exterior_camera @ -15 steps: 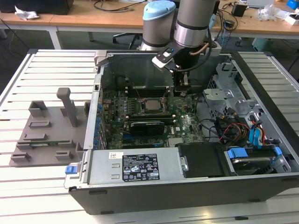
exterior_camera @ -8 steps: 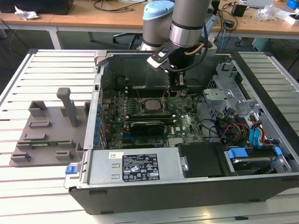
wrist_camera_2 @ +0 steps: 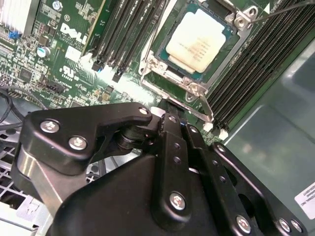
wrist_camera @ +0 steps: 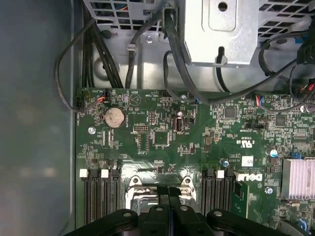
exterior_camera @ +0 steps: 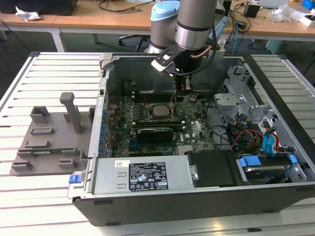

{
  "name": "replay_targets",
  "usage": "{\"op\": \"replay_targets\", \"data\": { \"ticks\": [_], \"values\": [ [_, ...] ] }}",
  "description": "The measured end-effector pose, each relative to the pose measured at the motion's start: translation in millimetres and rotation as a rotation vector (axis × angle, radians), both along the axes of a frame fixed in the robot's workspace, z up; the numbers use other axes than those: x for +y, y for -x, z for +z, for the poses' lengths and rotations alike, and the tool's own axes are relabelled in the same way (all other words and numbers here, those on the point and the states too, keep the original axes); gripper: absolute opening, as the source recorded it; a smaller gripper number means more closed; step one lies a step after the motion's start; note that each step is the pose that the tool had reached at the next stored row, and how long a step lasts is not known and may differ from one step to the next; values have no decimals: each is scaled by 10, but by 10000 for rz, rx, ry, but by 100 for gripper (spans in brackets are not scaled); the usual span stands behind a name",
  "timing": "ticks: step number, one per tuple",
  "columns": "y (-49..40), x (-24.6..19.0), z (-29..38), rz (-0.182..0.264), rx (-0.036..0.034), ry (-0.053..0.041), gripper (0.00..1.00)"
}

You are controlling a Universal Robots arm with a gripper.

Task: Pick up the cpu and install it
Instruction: 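Close the cpu cover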

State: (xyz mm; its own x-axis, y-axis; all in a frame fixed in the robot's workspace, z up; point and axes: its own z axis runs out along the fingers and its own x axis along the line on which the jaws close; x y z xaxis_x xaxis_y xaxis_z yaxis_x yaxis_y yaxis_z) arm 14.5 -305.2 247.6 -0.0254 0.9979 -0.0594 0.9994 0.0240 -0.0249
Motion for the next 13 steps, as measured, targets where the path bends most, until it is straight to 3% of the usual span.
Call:
{"op": "replay_targets", "data": {
  "ticks": [13],
  "values": [
    [153, 0, 0, 0, -1, 0, 11]
  ]
}}
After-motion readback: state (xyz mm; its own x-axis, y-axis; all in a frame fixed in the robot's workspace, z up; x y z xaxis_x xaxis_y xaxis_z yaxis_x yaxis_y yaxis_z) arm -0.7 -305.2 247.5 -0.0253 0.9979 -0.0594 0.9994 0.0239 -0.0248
